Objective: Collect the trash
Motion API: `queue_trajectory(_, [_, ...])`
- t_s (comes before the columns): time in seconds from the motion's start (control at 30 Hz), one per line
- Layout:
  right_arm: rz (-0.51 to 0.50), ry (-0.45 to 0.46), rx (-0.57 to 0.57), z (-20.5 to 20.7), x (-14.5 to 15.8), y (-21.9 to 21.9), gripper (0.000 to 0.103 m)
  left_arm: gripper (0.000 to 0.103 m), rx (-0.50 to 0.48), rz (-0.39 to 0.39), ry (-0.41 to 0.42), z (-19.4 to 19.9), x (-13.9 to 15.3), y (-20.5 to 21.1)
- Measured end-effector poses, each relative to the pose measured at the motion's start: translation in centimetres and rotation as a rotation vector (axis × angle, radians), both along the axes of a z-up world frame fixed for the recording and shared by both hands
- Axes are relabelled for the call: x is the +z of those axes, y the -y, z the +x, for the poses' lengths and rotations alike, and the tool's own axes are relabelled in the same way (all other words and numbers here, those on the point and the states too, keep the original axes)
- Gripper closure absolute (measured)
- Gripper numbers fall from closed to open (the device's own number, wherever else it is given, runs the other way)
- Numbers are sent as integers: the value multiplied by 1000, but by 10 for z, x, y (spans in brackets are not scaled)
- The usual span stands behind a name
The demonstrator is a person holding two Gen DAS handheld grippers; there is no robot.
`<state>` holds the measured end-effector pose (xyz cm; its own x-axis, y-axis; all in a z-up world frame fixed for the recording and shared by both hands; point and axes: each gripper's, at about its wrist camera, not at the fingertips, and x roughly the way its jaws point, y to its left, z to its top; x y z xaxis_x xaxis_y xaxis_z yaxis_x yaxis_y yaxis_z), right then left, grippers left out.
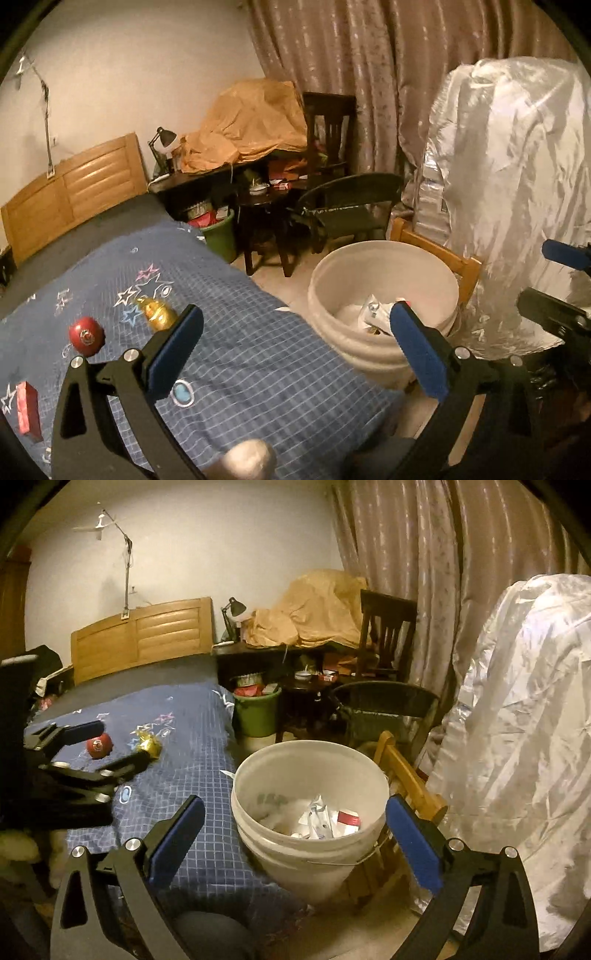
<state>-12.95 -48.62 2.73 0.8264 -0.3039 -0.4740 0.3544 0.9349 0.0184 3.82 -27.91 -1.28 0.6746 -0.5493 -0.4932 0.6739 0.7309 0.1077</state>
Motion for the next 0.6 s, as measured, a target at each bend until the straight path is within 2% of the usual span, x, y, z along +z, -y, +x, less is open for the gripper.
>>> queue_trajectory(0.07, [3, -12, 2, -4, -7, -1, 5, 5, -13, 10, -33, 5, -3, 6])
queue_trajectory(0.37, [62, -7, -71, -20, -25, 14, 5, 5, -36, 10, -25, -11, -8, 20])
queue_trajectory(0.6, [82, 16, -99, -25, -23, 22, 5, 5, -44, 18, -7, -18, -9, 29])
